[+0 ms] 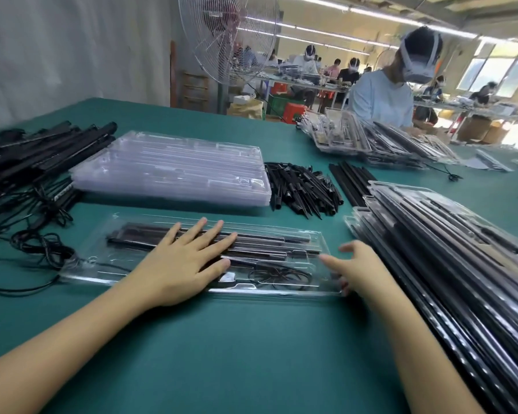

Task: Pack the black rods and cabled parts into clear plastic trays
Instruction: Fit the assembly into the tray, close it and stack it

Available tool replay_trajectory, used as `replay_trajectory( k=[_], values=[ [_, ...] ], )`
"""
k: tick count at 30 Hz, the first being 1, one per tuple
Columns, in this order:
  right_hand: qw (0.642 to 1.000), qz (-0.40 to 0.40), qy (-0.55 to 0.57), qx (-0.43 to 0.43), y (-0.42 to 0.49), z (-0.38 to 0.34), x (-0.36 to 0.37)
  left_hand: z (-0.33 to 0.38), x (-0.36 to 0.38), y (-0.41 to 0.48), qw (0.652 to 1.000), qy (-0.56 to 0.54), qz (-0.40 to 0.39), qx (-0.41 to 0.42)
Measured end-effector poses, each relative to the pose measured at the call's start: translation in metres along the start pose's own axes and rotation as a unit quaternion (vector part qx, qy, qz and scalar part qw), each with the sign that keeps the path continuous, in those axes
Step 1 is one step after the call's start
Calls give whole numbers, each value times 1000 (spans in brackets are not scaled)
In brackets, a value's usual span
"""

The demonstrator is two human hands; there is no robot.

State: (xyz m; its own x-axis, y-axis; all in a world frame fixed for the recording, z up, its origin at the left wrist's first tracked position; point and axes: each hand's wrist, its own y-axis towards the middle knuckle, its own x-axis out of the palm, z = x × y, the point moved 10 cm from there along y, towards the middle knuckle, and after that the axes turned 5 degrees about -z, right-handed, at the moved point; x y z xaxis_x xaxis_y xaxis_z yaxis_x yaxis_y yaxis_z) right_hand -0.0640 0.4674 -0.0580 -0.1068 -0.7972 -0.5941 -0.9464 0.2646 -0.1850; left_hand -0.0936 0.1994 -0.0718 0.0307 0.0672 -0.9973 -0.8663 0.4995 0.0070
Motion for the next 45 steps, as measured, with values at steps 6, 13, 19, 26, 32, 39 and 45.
replay_trajectory(
  k=[6, 13, 19, 26, 32, 39, 45],
  values=[
    [991, -77, 104, 20, 2, 9, 6, 0, -6, -2, 1000, -1, 11, -6],
    [951, -192, 239, 44, -2, -4, 37, -21, -12, -5, 1000, 3, 12, -25],
    [965, -191, 177, 27, -1, -11, 48, -34, -9, -6, 999, 7, -17, -48],
    [957, -181, 221, 45, -2, -10, 52, -36, -13, -9, 998, 15, -14, -56],
    [962, -144, 223, 55, 0, -12, 54, -41, -13, -9, 997, 27, -6, -65],
    [979, -81, 180, 55, 9, -13, 48, -41, -15, -10, 998, 11, 6, -66],
    [984, -66, 162, 41, 14, -20, 41, -35, -25, -9, 997, 13, 47, -52]
  ],
)
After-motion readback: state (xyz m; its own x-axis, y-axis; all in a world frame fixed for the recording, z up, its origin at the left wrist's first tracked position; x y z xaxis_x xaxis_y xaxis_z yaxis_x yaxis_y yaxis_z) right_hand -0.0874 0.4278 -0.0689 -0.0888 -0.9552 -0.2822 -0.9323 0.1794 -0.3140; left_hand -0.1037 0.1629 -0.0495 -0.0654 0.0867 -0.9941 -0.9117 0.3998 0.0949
